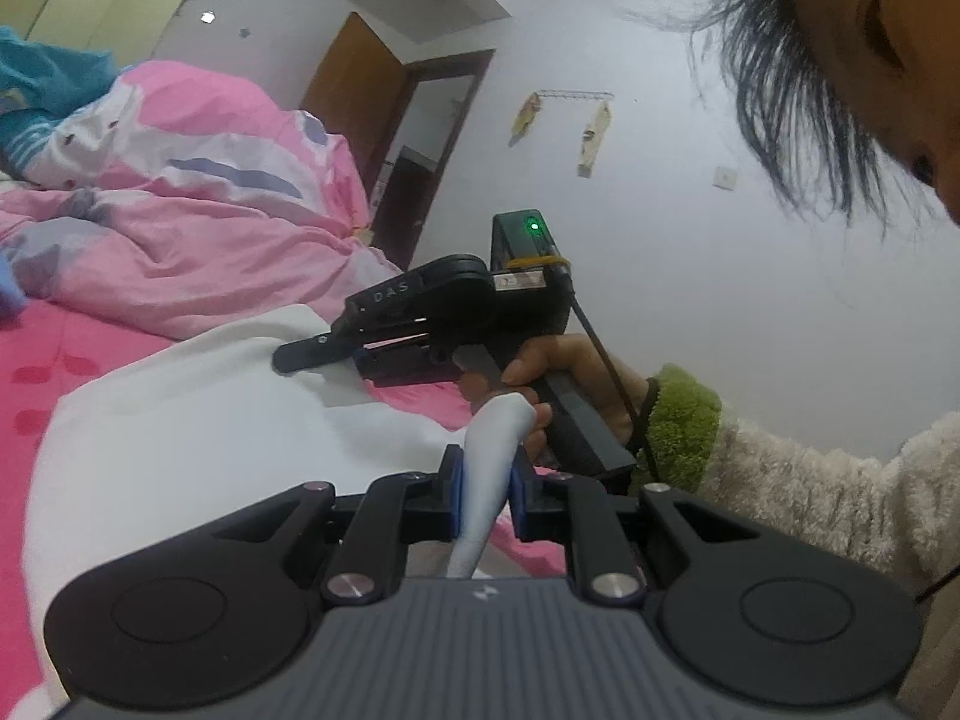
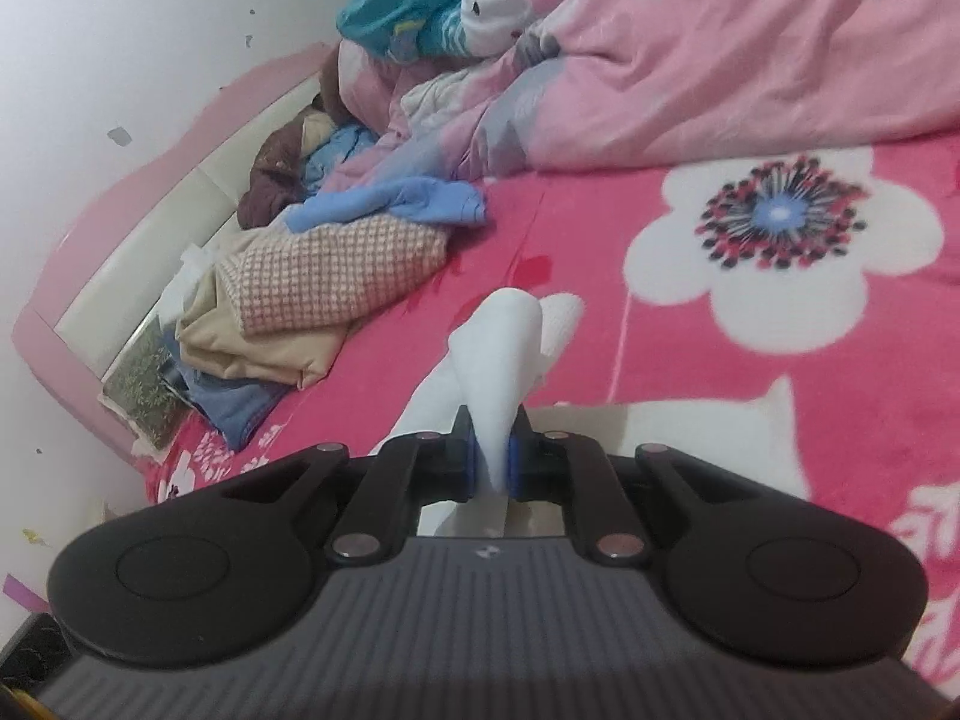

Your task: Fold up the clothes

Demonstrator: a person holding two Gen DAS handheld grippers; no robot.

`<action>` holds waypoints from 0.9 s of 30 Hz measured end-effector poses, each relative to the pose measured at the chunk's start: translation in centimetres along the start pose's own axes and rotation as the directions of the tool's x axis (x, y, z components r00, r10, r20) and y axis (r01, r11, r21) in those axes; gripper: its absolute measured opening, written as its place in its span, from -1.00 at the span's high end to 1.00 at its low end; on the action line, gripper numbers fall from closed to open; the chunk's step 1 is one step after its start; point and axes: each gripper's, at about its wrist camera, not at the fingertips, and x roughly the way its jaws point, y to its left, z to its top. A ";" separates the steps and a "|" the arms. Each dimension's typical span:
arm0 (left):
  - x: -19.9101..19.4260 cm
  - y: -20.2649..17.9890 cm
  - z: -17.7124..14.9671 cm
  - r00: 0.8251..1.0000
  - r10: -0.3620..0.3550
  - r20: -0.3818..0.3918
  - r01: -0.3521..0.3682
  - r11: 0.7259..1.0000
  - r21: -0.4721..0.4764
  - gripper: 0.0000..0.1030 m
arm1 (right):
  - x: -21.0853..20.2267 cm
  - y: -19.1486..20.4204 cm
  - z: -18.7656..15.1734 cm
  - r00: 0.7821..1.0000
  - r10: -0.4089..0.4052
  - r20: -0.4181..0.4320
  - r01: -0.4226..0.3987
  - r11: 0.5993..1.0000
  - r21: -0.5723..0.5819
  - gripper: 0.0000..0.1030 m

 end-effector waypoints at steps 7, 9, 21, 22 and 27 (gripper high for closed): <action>3.2 -1.1 -0.3 0.998 -0.024 -0.049 0.026 0.999 0.038 0.69 | -1.3 -3.3 -1.0 0.999 0.000 0.032 -0.001 0.999 0.046 0.85; 4.1 -1.4 -0.3 0.998 -0.030 -0.064 0.034 0.998 0.049 0.69 | -1.5 -4.3 -1.4 0.999 0.002 0.040 -0.005 0.998 0.060 0.85; 6.5 -1.9 -0.6 0.991 -0.032 -0.133 0.044 0.995 0.092 0.69 | -2.3 -7.0 -2.5 0.994 0.062 0.088 -0.070 0.993 0.092 0.85; 6.6 -1.9 -0.5 0.990 -0.032 -0.137 0.046 0.994 0.096 0.69 | -2.4 -7.1 -2.6 0.994 0.065 0.093 -0.073 0.994 0.087 0.85; 7.4 -1.8 -0.8 0.985 -0.034 -0.171 0.052 0.993 0.103 0.69 | -2.3 -8.3 -2.9 0.993 0.071 0.094 -0.081 0.991 0.103 0.85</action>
